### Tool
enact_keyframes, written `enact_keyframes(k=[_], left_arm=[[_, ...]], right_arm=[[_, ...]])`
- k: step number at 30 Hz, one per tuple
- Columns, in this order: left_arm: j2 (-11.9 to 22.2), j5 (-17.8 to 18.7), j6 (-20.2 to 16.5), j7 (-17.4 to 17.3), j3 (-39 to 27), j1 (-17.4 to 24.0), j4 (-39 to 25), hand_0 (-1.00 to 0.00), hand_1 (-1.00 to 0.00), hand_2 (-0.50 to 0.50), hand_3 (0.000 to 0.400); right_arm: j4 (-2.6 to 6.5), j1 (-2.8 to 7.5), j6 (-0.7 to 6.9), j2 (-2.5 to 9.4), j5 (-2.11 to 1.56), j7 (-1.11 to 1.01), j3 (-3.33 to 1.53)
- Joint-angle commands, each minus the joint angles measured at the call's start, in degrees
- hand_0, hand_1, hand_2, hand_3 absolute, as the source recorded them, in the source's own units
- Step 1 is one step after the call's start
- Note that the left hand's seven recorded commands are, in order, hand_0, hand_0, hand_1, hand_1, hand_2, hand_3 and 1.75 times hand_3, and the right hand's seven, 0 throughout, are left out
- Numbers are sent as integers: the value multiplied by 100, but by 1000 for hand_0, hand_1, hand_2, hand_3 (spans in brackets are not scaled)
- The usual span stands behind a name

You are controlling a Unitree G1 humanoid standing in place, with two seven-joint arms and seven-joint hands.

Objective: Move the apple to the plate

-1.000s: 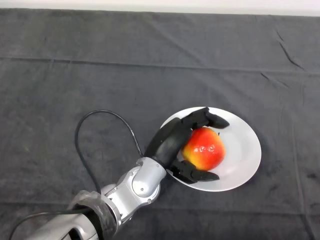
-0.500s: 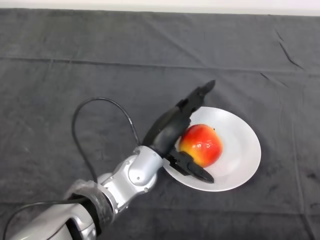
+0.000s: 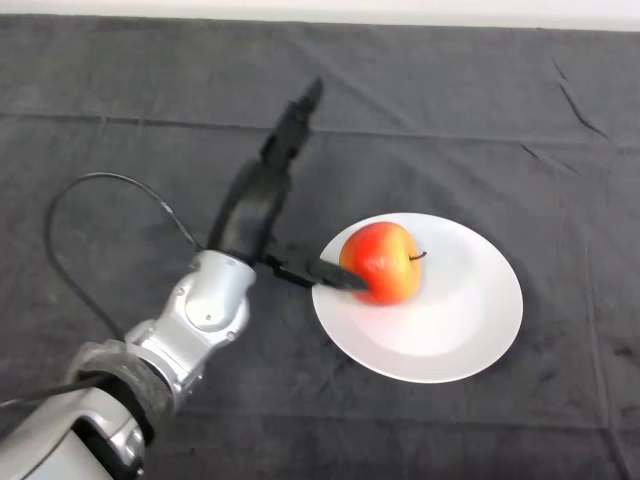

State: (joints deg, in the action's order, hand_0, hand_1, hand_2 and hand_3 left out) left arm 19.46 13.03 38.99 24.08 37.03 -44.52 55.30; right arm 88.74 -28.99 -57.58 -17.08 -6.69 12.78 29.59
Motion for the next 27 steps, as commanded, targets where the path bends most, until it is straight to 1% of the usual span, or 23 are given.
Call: enact_keyframes(k=[1,8,14,20,27], left_arm=[[258,-96,158,121,-165,142,-305,0,0,0,0],[511,-213,200,313,-608,443,-682,0,0,0,0],[789,-217,161,352,-1028,703,-1061,0,0,0,0],[1182,-141,146,355,-1533,1075,-1533,0,0,0,0],[1700,11,296,345,-2247,1656,-1906,0,0,0,0]], right_arm=[[694,645,546,489,-47,2,101],[688,648,551,489,-41,3,105],[681,650,555,490,-38,4,107],[673,653,561,491,-36,4,108],[664,656,568,492,-37,5,106]])
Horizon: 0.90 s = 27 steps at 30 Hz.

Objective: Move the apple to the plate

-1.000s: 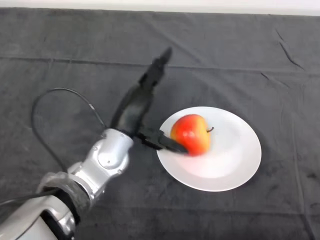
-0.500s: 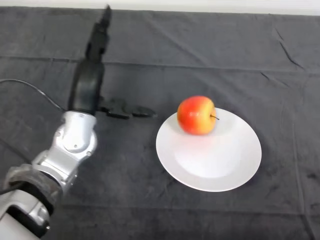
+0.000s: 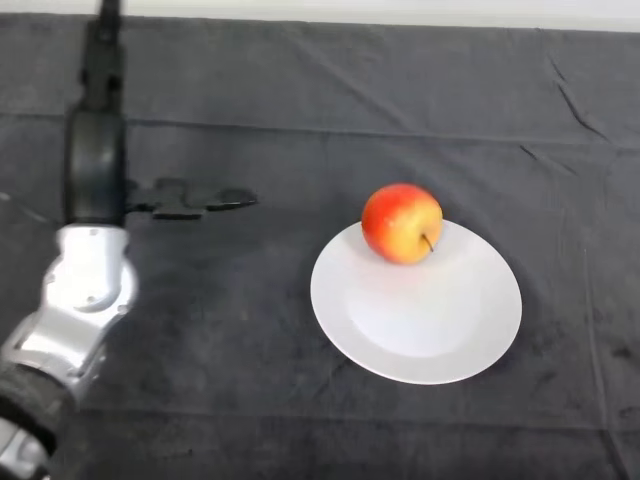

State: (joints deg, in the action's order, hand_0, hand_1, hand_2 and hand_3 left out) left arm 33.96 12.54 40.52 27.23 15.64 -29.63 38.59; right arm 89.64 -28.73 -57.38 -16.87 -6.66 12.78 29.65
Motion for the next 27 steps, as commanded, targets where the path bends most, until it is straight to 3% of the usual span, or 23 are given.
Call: enact_keyframes(k=[1,14,22,27], left_arm=[[310,81,166,33,-205,245,-259,0,0,0,0],[818,264,267,289,-1514,1336,-576,0,0,0,0],[857,437,310,397,-2223,1892,-690,0,0,0,0],[805,535,372,387,-2590,2032,-560,0,0,0,0]], right_arm=[[573,630,549,471,-39,4,99],[564,633,555,472,-44,5,94],[561,634,558,473,-47,5,90],[560,635,558,473,-49,5,88]])
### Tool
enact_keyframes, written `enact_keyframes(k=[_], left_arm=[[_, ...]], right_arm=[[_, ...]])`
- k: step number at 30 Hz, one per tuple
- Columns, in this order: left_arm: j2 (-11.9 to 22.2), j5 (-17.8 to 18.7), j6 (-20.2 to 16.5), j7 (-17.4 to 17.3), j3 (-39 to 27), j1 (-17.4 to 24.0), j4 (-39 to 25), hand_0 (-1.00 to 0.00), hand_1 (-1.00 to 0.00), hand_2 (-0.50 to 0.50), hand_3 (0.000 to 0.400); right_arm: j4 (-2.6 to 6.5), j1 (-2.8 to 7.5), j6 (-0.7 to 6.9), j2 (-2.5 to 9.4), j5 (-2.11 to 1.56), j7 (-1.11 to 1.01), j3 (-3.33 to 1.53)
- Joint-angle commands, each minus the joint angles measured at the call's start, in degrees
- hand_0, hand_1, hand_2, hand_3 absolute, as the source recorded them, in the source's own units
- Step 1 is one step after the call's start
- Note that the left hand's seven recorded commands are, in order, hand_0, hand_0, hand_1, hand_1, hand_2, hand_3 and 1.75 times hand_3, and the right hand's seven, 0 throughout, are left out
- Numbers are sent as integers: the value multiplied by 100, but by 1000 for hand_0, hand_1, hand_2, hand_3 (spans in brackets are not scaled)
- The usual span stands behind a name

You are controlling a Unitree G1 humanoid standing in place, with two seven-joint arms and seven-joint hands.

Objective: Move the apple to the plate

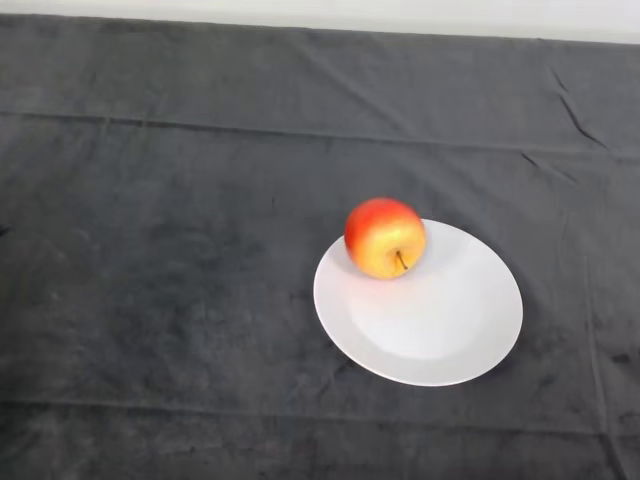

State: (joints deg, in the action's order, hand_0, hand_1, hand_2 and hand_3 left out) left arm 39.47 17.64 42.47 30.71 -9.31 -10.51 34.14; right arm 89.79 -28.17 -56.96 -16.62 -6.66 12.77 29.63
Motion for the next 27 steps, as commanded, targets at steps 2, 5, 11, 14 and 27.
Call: enact_keyframes(k=[2,5,11,14,27], left_arm=[[219,46,217,17,-211,100,10,0,0,0,0],[168,62,279,-38,-362,7,254,0,0,0,0],[5,-131,210,117,-525,-95,310,0,0,0,0],[-60,-232,124,203,-586,-80,181,0,0,0,0],[-259,-526,-87,249,-810,-4,-218,0,0,0,0]], right_arm=[[545,578,516,447,-50,6,88],[546,578,516,447,-51,6,87],[548,577,515,447,-53,6,86],[548,577,515,447,-54,6,85],[542,579,519,448,-59,6,80]])
